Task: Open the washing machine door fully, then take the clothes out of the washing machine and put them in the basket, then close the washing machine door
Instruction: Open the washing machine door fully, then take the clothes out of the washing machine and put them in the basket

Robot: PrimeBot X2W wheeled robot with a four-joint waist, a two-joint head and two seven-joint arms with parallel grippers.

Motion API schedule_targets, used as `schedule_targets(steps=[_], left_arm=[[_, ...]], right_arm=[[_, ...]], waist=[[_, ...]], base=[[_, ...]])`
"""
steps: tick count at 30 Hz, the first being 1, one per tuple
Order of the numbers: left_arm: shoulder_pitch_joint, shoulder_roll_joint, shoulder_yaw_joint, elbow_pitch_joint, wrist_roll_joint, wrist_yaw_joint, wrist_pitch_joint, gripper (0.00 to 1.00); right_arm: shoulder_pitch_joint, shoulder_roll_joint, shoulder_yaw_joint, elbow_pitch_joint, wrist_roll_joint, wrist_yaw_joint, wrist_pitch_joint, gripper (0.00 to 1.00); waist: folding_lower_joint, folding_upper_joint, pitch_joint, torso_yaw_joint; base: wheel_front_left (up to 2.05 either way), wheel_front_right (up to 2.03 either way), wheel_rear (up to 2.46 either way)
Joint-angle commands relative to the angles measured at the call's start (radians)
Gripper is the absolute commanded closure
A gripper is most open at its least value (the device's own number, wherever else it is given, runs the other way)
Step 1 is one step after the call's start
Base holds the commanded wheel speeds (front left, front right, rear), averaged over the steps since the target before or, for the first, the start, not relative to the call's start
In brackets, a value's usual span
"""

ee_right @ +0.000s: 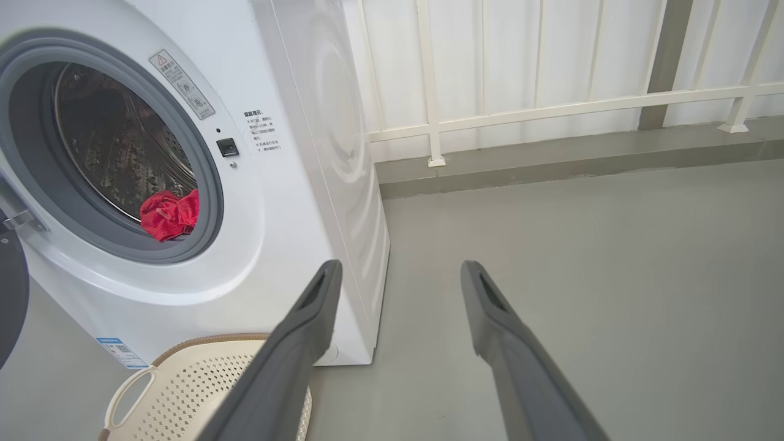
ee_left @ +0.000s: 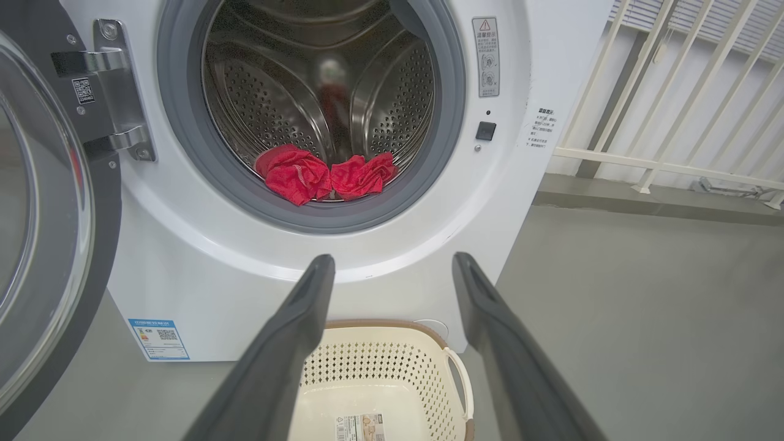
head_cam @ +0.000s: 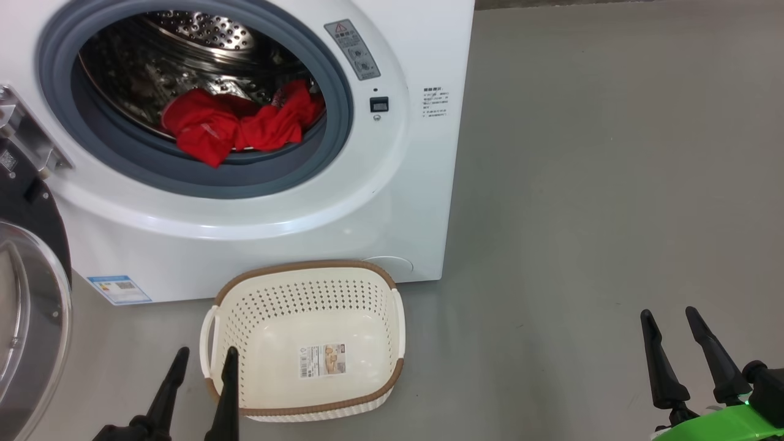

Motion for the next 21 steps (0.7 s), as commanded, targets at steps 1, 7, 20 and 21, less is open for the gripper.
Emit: schedule_targets(steps=[1,7,20,21], left_arm=[[-0.023,0.015,0.030,-0.020,-0.006,-0.005,-0.005,0.00],[-0.035,0.019,0.032,-0.014,-0.006,-0.005,-0.005,0.00],[-0.059,0.030,0.022,-0.020,-0.030,-0.005,-0.005,0.00],[-0.061,0.031,0.021,-0.019,-0.031,-0.005,-0.005,0.00]], right_arm=[[-0.009,-0.013,0.011,-0.028,-0.009,0.005,-0.009,0.00],[-0.013,-0.011,0.007,-0.030,-0.013,0.005,-0.009,0.00],[-0.028,-0.006,0.013,-0.028,-0.015,0.005,-0.009,0.00],[-0.029,-0.006,0.014,-0.028,-0.015,0.005,-0.009,0.00]], waist=[[0.0000,0.0000,0.002,0.000],[0.0000,0.0000,0.005,0.007],[0.0000,0.0000,0.020,0.014],[0.0000,0.0000,0.022,0.014]], base=[[0.00,0.00,0.00],[0.00,0.00,0.00],[0.24,-0.26,0.02],[1.00,-1.02,0.02]])
